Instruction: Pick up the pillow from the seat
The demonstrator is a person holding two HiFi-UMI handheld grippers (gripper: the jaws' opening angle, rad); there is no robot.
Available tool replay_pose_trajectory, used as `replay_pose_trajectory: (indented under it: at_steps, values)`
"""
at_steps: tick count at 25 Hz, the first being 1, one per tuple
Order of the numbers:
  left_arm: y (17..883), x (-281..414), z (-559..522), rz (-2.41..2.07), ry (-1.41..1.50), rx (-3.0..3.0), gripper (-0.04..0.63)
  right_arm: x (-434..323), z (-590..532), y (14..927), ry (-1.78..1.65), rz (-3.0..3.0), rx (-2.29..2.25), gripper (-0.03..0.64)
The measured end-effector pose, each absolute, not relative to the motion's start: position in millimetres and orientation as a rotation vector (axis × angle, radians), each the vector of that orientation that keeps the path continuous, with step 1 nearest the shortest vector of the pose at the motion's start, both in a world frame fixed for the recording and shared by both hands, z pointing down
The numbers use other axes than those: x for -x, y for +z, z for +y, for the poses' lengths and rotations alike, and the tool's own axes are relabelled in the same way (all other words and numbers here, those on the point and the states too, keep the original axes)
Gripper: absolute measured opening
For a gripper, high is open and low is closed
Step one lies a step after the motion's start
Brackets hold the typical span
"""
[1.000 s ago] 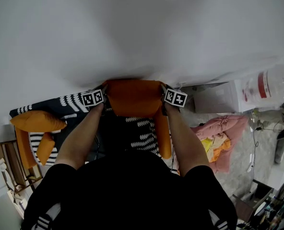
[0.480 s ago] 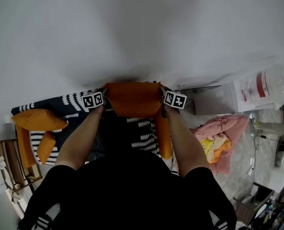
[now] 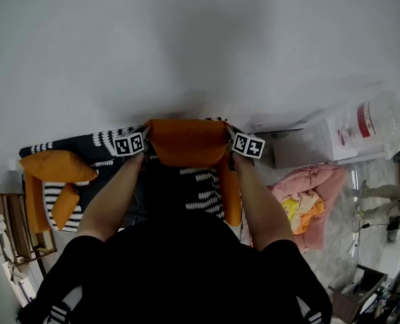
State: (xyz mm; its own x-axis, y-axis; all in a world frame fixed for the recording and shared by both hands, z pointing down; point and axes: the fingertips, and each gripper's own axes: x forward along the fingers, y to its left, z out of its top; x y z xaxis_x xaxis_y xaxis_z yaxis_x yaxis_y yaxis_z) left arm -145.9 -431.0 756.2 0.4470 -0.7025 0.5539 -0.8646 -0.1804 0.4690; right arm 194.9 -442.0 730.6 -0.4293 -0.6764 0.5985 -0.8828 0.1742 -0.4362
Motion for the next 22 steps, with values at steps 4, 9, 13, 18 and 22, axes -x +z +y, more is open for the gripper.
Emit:
replay_pose_trajectory:
  at_steps: [4,9,13,18,22]
  values:
    - [733,148,-422,-1.32,0.22,-1.968,0.051,-192,-436,709,1.059,-2.233,-1.485,0.054]
    - [702,156,-408,-1.333,0.143,-1.991,0.051,-183,-429,674,0.978,-2.304,-1.466,0.052]
    - [674,160,-403,-1.34,0.092,-2.023,0.05,-182,-425,645,0.945,-2.35,-1.478,0.051]
    - [624,158,-393,-1.335,0.002,-2.087,0.049,-181,-419,607,0.841,-2.422,-1.46,0.051]
    - [589,164,-385,-1.347,-0.045,-2.129,0.049,-174,-412,571,0.718,-2.468,-1.437,0.049]
